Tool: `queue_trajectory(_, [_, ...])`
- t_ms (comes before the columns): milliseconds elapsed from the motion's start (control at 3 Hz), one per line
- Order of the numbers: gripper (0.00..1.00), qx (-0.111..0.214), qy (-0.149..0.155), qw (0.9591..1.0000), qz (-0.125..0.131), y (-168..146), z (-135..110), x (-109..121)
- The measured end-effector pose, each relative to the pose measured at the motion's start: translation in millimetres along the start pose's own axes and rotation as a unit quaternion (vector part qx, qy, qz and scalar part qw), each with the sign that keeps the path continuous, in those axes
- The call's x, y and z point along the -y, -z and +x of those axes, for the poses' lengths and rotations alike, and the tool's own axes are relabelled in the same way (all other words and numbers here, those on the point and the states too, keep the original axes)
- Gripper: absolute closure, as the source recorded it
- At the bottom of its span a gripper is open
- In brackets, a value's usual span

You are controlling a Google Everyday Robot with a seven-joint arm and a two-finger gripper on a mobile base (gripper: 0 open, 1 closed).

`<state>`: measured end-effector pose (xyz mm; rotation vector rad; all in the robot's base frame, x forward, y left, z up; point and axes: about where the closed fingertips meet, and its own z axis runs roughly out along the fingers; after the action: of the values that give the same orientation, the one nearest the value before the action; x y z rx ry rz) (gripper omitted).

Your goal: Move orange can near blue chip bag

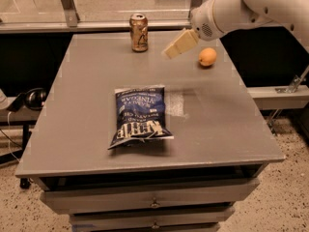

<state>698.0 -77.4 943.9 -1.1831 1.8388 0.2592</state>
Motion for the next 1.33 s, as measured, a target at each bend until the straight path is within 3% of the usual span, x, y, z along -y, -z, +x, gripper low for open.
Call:
queue_trajectory(667, [0.0,0.003,-0.007,1.0,0.001,-5.6,-1.2,-1.6])
queue_trajectory(1000, [0.0,0.034,-0.026,0.9991,0.005,-36.4,-3.0,-0.9])
queue_trajectory(1333, [0.0,0.089,-0.041,0.9948,0.028,-80.2,-17.0,20.1])
